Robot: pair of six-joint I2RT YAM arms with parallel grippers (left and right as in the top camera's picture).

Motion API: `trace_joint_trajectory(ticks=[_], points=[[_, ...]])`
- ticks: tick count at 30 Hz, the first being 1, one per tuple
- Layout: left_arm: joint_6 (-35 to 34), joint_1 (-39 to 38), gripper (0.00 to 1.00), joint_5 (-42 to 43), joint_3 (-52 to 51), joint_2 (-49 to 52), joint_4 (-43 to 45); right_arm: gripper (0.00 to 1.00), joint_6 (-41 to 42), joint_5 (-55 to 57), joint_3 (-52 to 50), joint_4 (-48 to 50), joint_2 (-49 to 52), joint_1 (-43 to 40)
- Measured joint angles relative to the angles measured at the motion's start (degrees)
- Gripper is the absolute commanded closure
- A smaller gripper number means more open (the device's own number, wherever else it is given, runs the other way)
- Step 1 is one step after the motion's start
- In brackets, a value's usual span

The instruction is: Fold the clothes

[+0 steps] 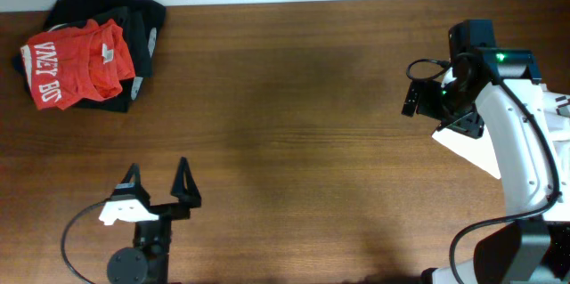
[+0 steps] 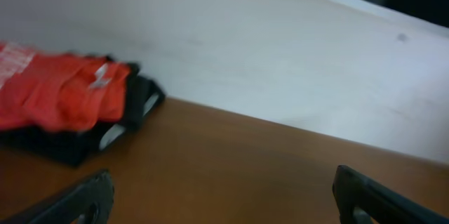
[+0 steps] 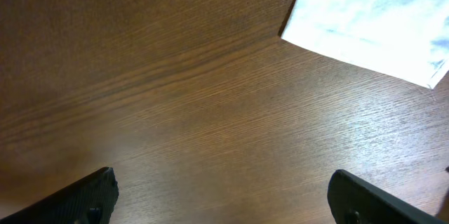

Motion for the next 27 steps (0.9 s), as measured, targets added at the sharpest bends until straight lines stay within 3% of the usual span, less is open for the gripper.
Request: trace_joint_trajectory(ticks=[3,7,15,27], points=[[-6.7,0.0,0.01,-6.8,-3.8,0.0,0.4,0.01,0.0,0.0,0.0,0.0,0.0,0.0],[-8.9,0.0,0.01,-9.7,-6.1,0.0,0.2,0.01,0.0,0.0,0.0,0.0,0.0,0.0],[2.1,3.6,0.01,-2.1,-6.1,-0.1,-0.9,0.01,0.0,0.0,0.0,0.0,0.0,0.0],[3.7,3.6,0.01,-1.2,-6.1,-0.1,-0.9,0.01,0.0,0.0,0.0,0.0,0.0,0.0]])
